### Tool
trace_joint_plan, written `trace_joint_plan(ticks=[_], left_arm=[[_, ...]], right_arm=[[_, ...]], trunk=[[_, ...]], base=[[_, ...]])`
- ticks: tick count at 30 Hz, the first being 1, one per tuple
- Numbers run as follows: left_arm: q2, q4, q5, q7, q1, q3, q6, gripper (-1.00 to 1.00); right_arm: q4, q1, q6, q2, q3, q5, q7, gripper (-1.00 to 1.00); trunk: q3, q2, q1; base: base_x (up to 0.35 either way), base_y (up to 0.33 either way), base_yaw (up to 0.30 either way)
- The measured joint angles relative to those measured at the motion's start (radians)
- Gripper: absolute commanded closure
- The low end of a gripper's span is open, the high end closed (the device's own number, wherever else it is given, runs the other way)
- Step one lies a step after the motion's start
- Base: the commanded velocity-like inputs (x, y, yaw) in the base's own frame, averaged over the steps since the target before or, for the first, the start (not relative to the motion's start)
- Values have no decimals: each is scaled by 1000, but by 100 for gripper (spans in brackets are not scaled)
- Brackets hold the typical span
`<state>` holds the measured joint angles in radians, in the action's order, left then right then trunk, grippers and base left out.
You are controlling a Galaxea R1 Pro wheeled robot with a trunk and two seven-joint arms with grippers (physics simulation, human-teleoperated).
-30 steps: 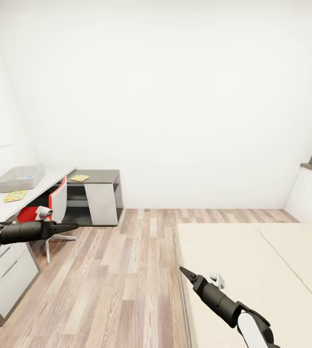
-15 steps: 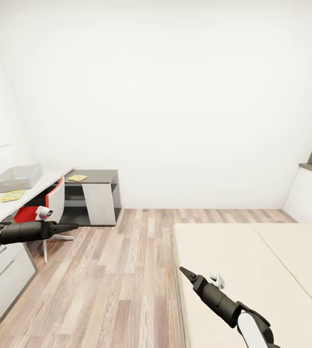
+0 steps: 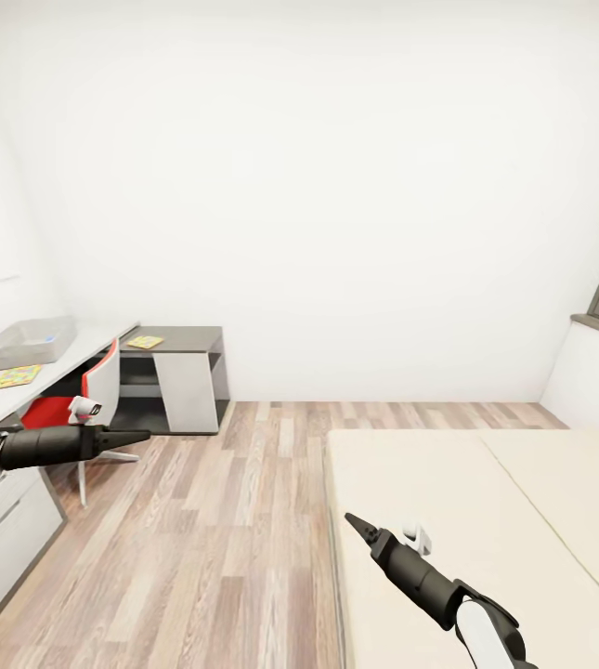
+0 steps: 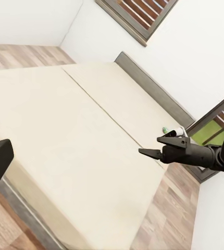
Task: Put all the toys in the child's room - the three board games (two on the bed and one on the table), the two jigsaw puzzles on the table, and the tennis ball on the table - inside the toy box on the table in the child's room.
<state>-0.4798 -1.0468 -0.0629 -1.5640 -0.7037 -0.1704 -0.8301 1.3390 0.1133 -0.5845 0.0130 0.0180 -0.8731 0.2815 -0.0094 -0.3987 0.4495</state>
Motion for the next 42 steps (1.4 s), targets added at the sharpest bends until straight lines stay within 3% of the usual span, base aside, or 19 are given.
trace_joint_plan(ticks=[42], left_arm=[[0,0,0,0,0,0,0,-100]], right_arm=[[0,0,0,0,0,0,0,-100]], trunk=[[0,0,0]], base=[[0,-94,0]])
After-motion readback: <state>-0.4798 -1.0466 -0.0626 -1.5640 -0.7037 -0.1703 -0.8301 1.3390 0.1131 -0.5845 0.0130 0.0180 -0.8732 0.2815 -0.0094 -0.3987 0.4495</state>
